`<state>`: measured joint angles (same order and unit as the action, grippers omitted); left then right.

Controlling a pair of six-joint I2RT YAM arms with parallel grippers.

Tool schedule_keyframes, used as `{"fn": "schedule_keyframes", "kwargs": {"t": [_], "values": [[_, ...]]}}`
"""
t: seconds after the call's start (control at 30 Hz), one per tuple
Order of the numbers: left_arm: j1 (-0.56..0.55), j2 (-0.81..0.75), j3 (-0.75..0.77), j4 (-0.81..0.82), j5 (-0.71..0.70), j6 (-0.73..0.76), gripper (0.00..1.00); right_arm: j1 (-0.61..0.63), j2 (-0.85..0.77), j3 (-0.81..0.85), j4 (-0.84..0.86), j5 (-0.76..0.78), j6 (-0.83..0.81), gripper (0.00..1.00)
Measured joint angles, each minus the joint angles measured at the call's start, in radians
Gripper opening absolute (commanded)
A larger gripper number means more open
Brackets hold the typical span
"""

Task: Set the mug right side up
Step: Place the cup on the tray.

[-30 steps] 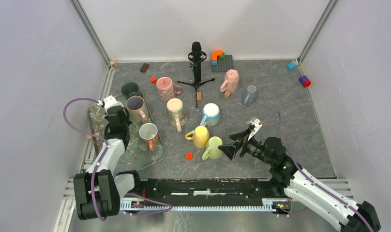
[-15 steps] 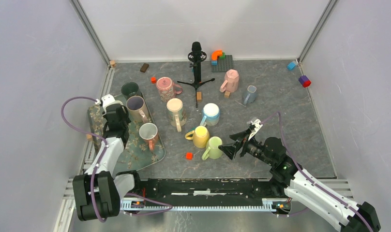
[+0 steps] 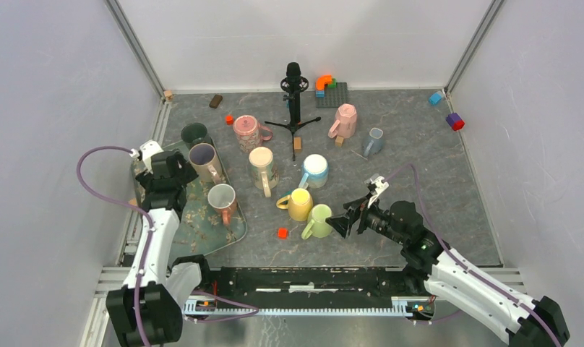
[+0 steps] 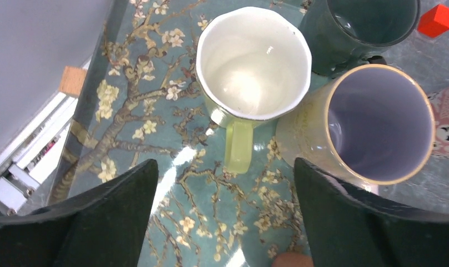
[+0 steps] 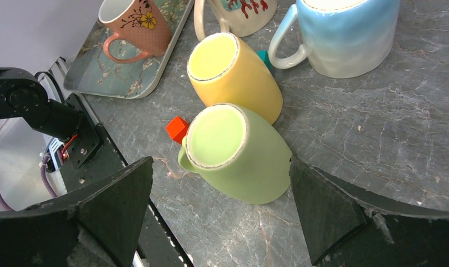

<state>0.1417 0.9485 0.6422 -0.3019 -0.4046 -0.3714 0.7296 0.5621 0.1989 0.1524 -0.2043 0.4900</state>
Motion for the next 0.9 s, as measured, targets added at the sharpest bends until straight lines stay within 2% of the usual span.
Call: {"fn": "schedule_keyframes", "kwargs": {"t": [0.2, 0.6, 0.77, 0.9], "values": [[-0.025, -0.06, 0.074, -0.133, 0.04, -0.041, 1.0, 0.0, 0.023, 0.063, -0.065, 0.034, 0.0, 0.98], [-0.261, -0.192, 0.2, -0.292, 0.207, -0.086, 1.0, 0.0, 0.053, 0.218, -0.272, 0.19, -0.026, 0.98], [-0.427, -0.206, 0.227, -0.322, 0.252, -0.086, 1.0, 0.0, 0.054, 0.267, -0.36, 0.287, -0.035, 0.98], [-0.577, -0.174, 0.257, -0.336, 0.237, -0.09, 1.0, 0.0, 0.078, 0.31, -0.417, 0.372, -0.039, 0.98]]}}
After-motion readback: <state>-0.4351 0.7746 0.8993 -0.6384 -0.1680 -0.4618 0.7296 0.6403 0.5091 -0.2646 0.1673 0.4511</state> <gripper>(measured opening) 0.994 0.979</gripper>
